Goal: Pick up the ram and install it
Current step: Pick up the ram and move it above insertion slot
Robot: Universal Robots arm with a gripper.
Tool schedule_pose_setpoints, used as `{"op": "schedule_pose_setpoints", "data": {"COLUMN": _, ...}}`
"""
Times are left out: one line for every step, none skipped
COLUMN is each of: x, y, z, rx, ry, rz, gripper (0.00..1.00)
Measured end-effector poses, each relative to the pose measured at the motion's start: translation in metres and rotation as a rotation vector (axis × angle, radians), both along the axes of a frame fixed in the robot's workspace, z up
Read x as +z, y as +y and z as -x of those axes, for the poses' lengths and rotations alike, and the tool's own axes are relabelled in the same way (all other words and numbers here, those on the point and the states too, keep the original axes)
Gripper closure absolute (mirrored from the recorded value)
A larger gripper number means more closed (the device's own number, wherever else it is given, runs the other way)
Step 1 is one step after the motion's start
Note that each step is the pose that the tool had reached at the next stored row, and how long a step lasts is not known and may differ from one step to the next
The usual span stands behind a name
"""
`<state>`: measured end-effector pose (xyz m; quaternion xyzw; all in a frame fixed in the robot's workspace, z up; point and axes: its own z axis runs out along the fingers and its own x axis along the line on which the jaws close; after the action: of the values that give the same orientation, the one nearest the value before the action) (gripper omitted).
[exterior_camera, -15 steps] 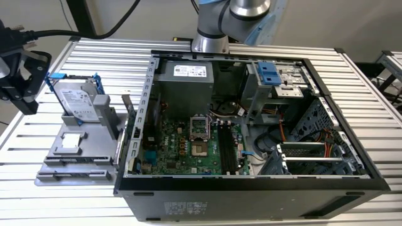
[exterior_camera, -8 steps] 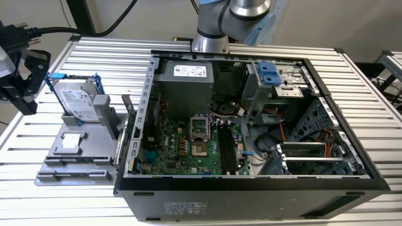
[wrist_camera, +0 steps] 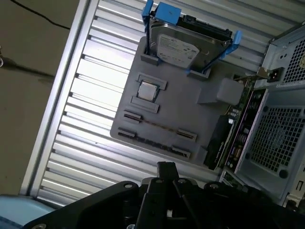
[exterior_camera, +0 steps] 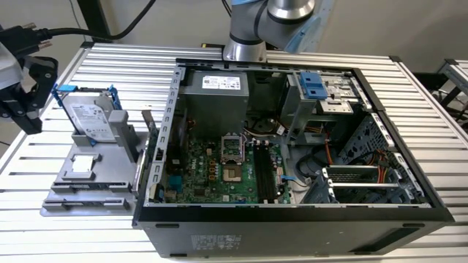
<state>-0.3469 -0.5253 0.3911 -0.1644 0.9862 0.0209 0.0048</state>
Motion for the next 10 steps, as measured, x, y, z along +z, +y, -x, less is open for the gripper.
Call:
{"op": "schedule_pose_setpoints", "data": {"x": 0.0, "y": 0.0, "z": 0.0001, "rx": 0.008, "ry": 0.0, "rz": 0.0005, "gripper": 1.0}}
{"op": "schedule_pose_setpoints", "data": {"x": 0.0, "y": 0.0, "z": 0.0001, "rx": 0.017, "ry": 0.0, "rz": 0.0011, "gripper": 1.0}}
{"op": "schedule_pose_setpoints", "data": {"x": 0.0, "y": 0.0, "z": 0.0002, "rx": 0.026, "ry": 0.0, "rz": 0.0017, "gripper": 1.0}}
{"op": "schedule_pose_setpoints", "data": {"x": 0.0, "y": 0.0, "z": 0.0002, "rx": 0.035, "ry": 0.0, "rz": 0.0024, "gripper": 1.0}}
{"op": "schedule_pose_setpoints", "data": {"x": 0.0, "y": 0.0, "z": 0.0003, "rx": 0.043, "ry": 0.0, "rz": 0.0031, "gripper": 1.0}}
{"op": "schedule_pose_setpoints", "data": {"x": 0.0, "y": 0.0, "z": 0.0004, "rx": 0.052, "ry": 0.0001, "rz": 0.0037, "gripper": 1.0}}
{"op": "schedule_pose_setpoints", "data": {"x": 0.0, "y": 0.0, "z": 0.0004, "rx": 0.061, "ry": 0.0001, "rz": 0.0042, "gripper": 1.0}}
{"op": "schedule_pose_setpoints", "data": {"x": 0.0, "y": 0.0, "z": 0.0004, "rx": 0.069, "ry": 0.0, "rz": 0.0046, "gripper": 1.0}}
{"op": "schedule_pose_setpoints", "data": {"x": 0.0, "y": 0.0, "z": 0.0005, "rx": 0.078, "ry": 0.0, "rz": 0.0051, "gripper": 1.0}}
{"op": "schedule_pose_setpoints", "data": {"x": 0.0, "y": 0.0, "z": 0.0005, "rx": 0.086, "ry": 0.0, "rz": 0.0056, "gripper": 1.0}}
